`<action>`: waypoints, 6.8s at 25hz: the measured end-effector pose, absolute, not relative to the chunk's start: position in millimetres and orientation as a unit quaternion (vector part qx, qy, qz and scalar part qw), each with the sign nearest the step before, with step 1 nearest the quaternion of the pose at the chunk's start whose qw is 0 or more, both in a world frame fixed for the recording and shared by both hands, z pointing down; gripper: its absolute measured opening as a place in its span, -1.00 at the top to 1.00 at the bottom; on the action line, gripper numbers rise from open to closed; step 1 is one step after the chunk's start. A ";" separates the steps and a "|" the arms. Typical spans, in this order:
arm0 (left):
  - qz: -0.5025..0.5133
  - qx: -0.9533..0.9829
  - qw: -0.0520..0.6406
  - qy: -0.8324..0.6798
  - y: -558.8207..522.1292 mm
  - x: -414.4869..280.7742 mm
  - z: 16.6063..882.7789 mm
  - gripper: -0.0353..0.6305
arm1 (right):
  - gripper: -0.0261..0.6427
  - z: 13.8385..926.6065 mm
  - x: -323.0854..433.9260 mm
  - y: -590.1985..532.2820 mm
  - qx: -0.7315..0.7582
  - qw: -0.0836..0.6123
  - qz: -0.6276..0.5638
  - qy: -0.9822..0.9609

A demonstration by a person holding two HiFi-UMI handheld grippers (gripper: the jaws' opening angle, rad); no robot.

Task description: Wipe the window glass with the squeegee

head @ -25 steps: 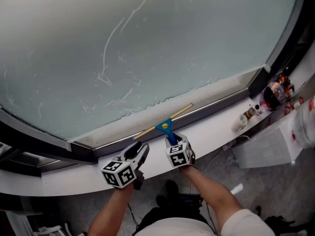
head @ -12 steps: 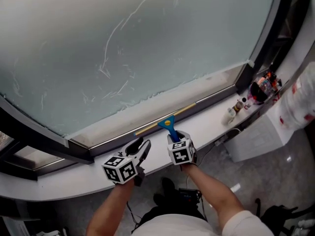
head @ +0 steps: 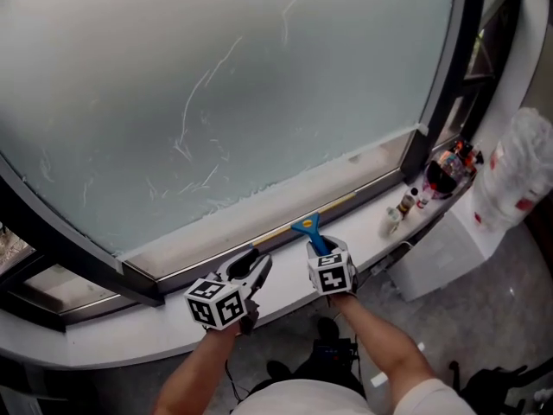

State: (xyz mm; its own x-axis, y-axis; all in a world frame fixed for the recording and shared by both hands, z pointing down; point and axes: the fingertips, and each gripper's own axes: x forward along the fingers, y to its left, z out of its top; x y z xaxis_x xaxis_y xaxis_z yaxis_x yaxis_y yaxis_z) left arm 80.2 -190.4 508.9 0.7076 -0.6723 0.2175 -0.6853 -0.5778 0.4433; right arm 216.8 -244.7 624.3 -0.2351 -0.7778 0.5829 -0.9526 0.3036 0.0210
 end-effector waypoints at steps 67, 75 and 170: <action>-0.064 0.862 -0.166 -0.474 -426.1 206.9 0.5 0.40 | 0.47 -185.5 358.0 -519.3 0.543 -0.077 -0.145 -0.823; -0.058 0.851 -0.188 -0.486 -436.1 202.3 -25.1 0.40 | 0.47 -244.2 345.9 -523.9 0.543 -0.120 -0.164 -0.815; -0.032 0.884 -0.049 -0.463 -427.3 227.0 132.7 0.40 | 0.47 -23.4 340.6 -564.7 0.538 -0.022 -0.051 -0.841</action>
State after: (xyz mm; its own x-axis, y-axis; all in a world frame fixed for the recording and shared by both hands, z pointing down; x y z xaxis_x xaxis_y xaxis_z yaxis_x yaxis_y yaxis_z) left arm 227.0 -427.3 132.7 0.5689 -0.8162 -0.1011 -0.8224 -0.5661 -0.0574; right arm 340.6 -564.7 -23.4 -0.4201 -0.9029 -0.0914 -0.9073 0.4159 0.0618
